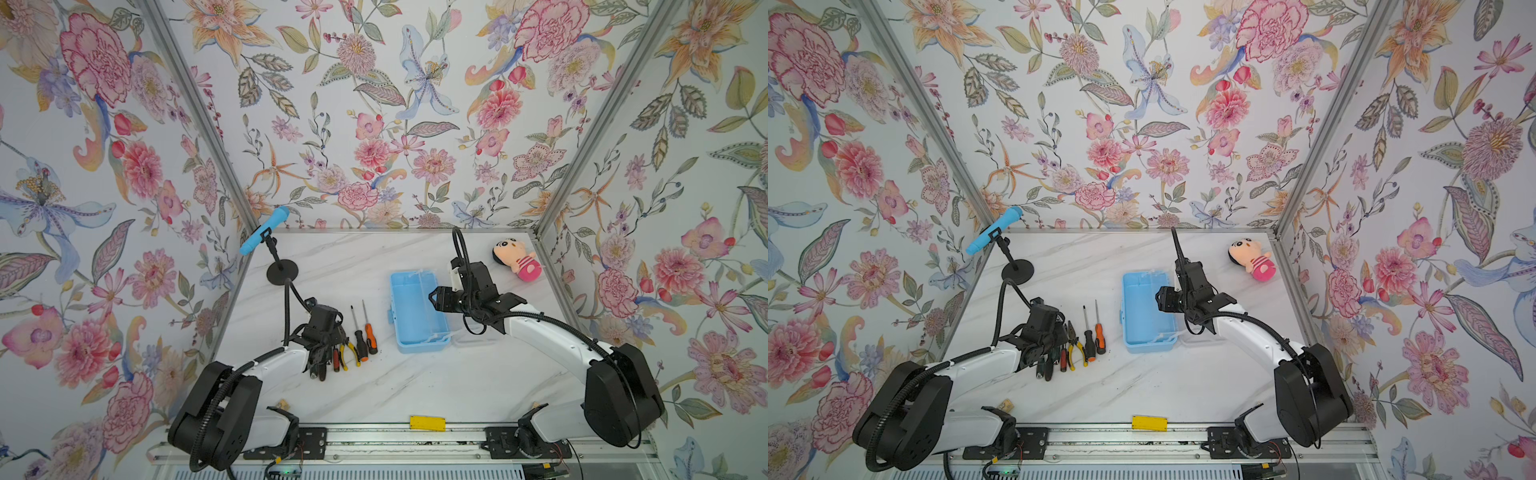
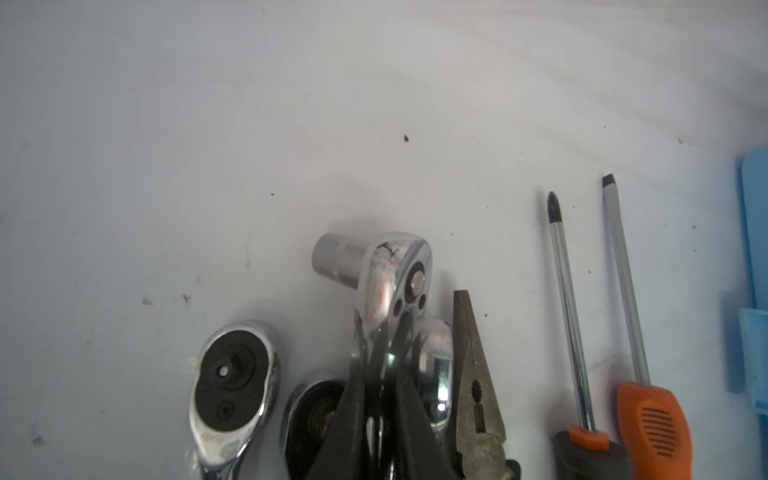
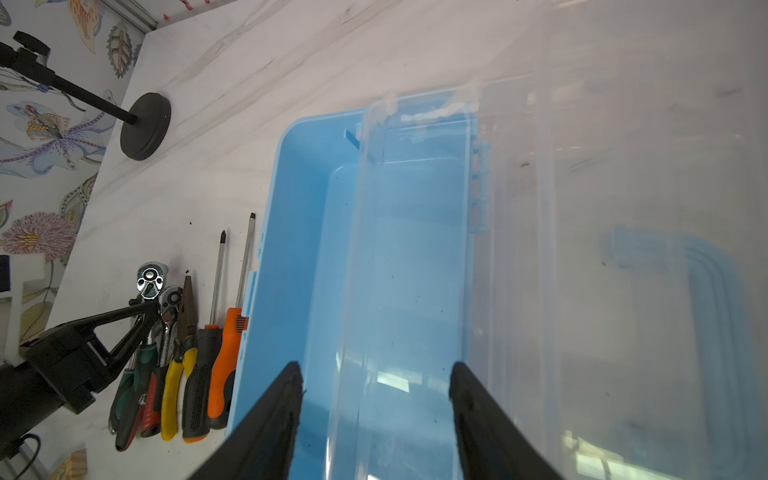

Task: Pack the tool kit
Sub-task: 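Grasp the green-handled chrome ratchet with the left gripper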

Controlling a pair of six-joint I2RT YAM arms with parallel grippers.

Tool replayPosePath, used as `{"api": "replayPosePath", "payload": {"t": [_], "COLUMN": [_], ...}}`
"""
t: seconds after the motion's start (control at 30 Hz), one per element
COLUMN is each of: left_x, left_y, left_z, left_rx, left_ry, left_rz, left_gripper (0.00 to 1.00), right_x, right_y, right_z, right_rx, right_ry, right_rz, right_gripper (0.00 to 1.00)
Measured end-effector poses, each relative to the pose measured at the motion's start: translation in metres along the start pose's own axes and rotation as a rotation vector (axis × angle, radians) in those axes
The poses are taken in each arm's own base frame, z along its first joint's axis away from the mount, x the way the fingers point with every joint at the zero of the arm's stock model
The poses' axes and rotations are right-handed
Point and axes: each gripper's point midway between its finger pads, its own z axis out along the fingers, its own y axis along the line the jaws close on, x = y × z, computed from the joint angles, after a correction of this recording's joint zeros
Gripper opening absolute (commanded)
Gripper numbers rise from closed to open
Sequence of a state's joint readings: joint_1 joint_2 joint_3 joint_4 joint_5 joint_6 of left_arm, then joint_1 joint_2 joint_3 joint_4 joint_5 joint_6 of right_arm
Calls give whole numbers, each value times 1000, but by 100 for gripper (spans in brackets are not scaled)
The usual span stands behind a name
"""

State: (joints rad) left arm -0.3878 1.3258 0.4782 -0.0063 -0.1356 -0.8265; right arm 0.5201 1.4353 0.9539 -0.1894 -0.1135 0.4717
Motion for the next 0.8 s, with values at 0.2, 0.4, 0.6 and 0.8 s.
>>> {"api": "replayPosePath", "payload": {"t": [0.2, 0.4, 0.6, 0.8], "left_x": [1, -9, -42, -54], "left_y": [-4, -16, -44, -74], "left_z": [-2, -11, -35, -55], "left_rx": [13, 47, 142, 259], "left_ry": [29, 46, -15, -31], "left_rz": [45, 101, 106, 74], "left_gripper": [0, 0, 0, 0], "right_x": [0, 0, 1, -1], "right_y": [0, 1, 1, -1], "right_z": [0, 0, 0, -1], "right_rx": [-3, -3, -9, -13], "right_ry": [1, 1, 4, 4], "right_rz": [5, 11, 12, 26], "right_gripper": [59, 59, 59, 59]}}
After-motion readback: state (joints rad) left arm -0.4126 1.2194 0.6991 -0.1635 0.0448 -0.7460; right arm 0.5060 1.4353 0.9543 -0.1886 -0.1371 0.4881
